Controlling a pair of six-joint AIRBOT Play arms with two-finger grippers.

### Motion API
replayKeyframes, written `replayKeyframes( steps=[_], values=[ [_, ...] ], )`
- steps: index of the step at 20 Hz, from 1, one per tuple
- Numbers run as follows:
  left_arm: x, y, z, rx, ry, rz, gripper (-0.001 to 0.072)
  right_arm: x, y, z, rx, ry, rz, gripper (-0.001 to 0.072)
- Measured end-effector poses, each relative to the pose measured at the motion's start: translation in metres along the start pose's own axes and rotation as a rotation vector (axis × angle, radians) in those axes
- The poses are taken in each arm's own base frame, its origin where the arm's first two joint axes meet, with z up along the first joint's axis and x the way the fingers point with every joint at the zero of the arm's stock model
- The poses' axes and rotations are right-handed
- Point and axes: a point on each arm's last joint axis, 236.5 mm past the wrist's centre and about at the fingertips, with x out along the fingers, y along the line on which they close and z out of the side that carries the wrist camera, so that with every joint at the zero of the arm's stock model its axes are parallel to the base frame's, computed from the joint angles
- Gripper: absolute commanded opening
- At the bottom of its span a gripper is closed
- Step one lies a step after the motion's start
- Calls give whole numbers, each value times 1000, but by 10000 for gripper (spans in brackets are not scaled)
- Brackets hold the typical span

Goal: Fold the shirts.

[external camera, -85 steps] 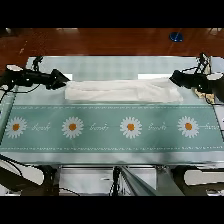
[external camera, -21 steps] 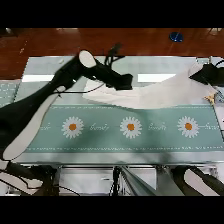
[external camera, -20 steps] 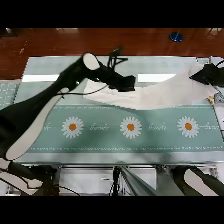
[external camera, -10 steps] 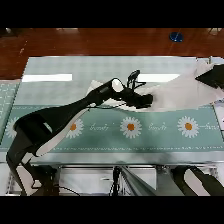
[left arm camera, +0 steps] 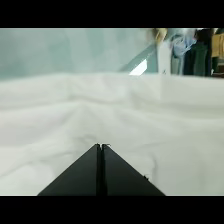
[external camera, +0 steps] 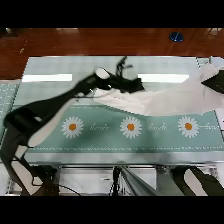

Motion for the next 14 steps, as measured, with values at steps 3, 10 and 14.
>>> replayKeyframes(
  steps=[3, 10, 14],
  values=[
    [-109, -24, 61, 108, -105, -50, 20, 22, -4, 1, -13, 42, -13, 24],
    [-368, -98, 83, 402, -369, 23, 21, 128, 40, 5, -19, 126, 54, 23],
    [-438, -112, 51, 491, -425, 173, 21, 195, 87, -15, -37, 174, 100, 24]
  ],
)
